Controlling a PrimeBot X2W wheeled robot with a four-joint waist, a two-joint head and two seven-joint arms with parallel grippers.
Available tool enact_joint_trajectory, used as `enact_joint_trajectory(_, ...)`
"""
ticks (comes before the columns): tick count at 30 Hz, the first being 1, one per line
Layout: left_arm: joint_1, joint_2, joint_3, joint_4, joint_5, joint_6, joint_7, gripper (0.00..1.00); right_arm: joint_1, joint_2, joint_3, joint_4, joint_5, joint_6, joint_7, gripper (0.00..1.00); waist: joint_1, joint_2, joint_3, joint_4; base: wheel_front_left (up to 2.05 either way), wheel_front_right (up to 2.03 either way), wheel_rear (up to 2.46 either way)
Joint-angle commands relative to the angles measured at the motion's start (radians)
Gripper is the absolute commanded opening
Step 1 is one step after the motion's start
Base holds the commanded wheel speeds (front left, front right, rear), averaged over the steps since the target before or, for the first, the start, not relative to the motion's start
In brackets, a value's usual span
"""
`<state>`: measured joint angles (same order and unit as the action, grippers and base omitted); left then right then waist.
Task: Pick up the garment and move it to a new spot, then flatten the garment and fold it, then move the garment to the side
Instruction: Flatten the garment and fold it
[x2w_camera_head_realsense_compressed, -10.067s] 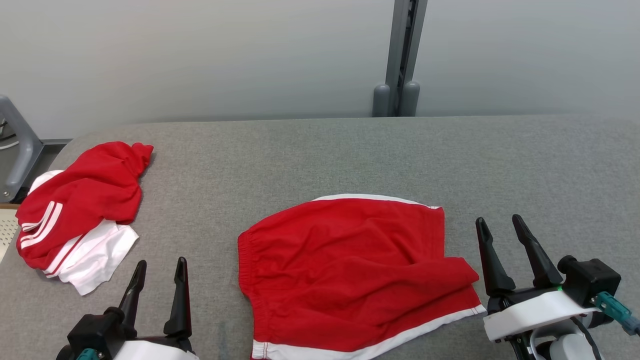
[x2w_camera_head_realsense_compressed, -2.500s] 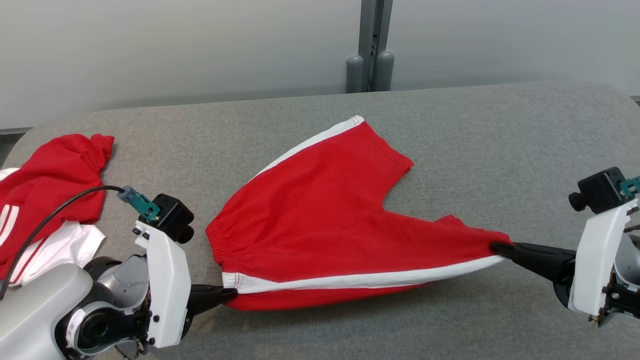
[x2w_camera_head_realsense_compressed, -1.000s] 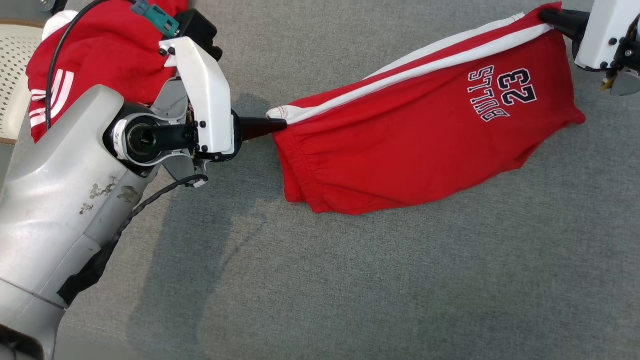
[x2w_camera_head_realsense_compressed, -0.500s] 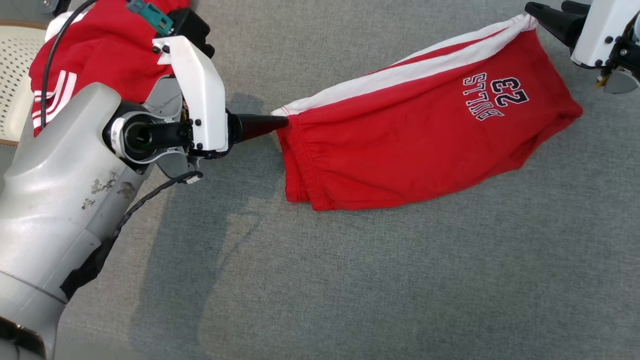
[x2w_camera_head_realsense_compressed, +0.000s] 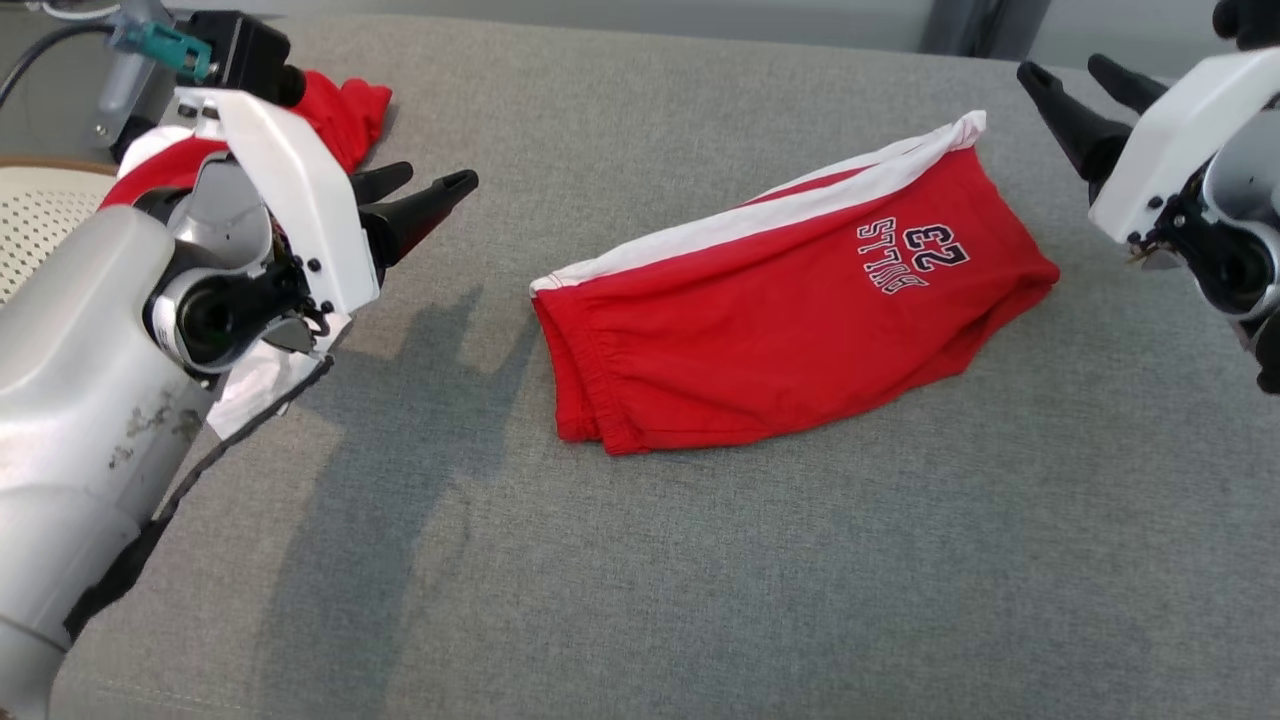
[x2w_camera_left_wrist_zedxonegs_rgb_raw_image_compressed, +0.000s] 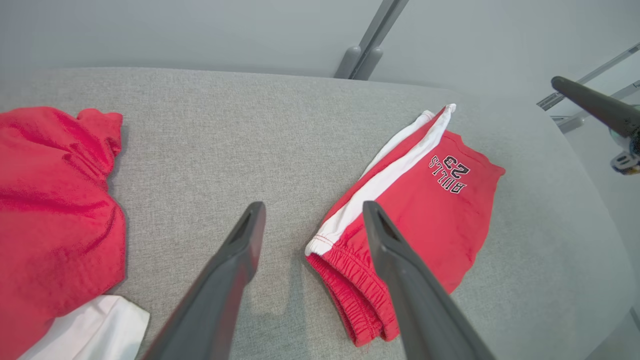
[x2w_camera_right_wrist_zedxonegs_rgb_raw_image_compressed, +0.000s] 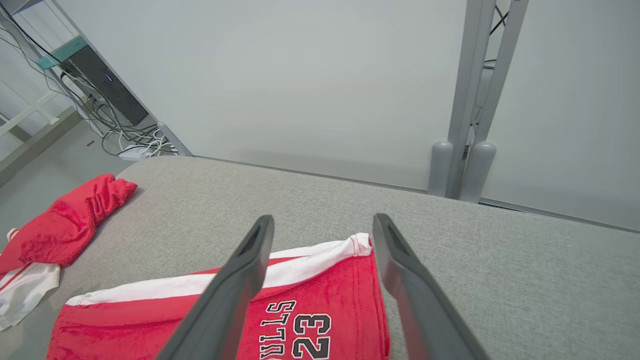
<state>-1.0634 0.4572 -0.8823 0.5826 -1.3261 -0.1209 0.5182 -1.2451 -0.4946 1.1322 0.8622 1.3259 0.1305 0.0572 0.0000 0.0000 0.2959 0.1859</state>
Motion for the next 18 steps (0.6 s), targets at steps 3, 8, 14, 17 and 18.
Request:
enact_joint_trajectory(3,0.070,0.020,0.009,-0.015,0.042,-0.003,-0.119,1.00,0.065,0.006,0.006,0.015,-0.008,0.001,-0.094,1.00,0.0000,0.0000,-0.065,-0.019,0.00,0.00,0.00)
enact_joint_trajectory(8,0.184,0.066,0.039,-0.101,0.144,0.054,-0.397,1.00,0.162,0.037,0.017,0.080,0.006,0.001,-0.207,1.00,0.0000,0.0000,-0.105,-0.022,0.00,0.00,0.00)
enact_joint_trajectory(14,0.309,0.117,0.051,-0.277,0.263,0.176,-0.629,1.00,0.190,0.066,0.014,0.168,0.031,0.001,-0.227,1.00,0.0000,0.0000,-0.078,0.004,0.00,0.00,0.00)
enact_joint_trajectory(17,0.380,0.128,0.059,-0.365,0.301,0.251,-0.710,1.00,0.193,0.073,0.017,0.199,0.047,0.001,-0.195,1.00,0.0000,0.0000,-0.058,0.025,0.00,0.00,0.00)
enact_joint_trajectory(18,0.403,0.129,0.059,-0.391,0.312,0.270,-0.725,1.00,0.192,0.074,0.017,0.210,0.055,0.001,-0.174,1.00,0.0000,0.0000,-0.052,0.033,0.00,0.00,0.00)
